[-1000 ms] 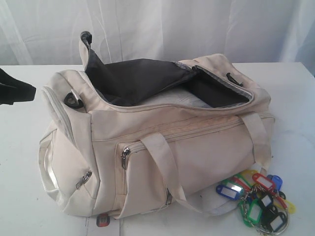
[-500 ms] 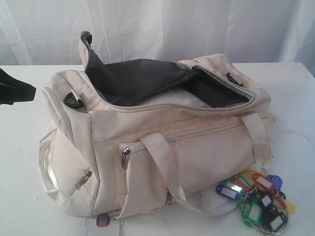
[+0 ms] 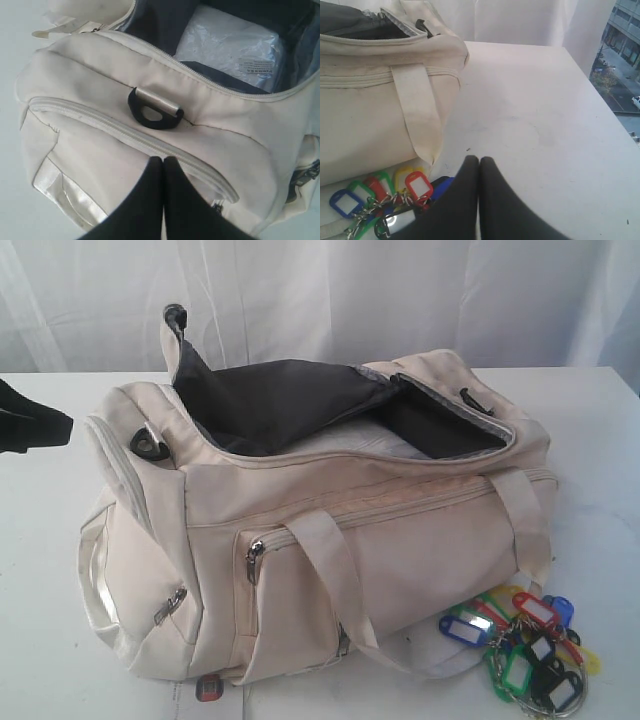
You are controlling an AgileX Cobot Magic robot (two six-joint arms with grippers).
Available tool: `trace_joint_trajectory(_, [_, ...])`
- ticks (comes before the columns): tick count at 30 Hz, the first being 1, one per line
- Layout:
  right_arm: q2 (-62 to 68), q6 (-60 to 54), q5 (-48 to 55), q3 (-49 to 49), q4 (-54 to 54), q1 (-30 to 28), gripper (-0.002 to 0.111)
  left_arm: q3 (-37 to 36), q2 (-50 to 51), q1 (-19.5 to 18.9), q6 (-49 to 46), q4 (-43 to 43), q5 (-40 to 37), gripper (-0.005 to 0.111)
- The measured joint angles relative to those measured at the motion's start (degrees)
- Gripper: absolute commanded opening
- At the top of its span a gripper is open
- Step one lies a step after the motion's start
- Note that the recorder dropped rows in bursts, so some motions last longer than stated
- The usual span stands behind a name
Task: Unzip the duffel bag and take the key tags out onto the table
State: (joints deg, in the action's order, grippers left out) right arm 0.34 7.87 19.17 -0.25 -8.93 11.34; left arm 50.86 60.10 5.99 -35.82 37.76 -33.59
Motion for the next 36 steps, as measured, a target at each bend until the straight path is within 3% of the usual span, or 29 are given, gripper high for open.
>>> trace_joint_trajectory(22, [0.0, 0.0, 0.0, 0.0, 0.0, 0.0, 0.0, 0.0, -0.1, 0.1, -0.4, -1.3, 1.1, 0.0])
trace_joint_trajectory(28, [0.0, 0.0, 0.1, 0.0, 0.0, 0.0, 0.0, -2.5, -5.8, 0.1, -0.5, -1.5, 12.3, 0.0])
trace_joint_trajectory(33, [0.0, 0.0, 0.1, 0.0, 0.0, 0.0, 0.0, -11.0, -19.2, 0.1, -0.5, -1.5, 26.0, 0.0])
trace_joint_trajectory(36, [0.0, 0.0, 0.1, 0.0, 0.0, 0.0, 0.0, -17.3, -27.8, -0.4, -0.5, -1.5, 28.5, 0.0])
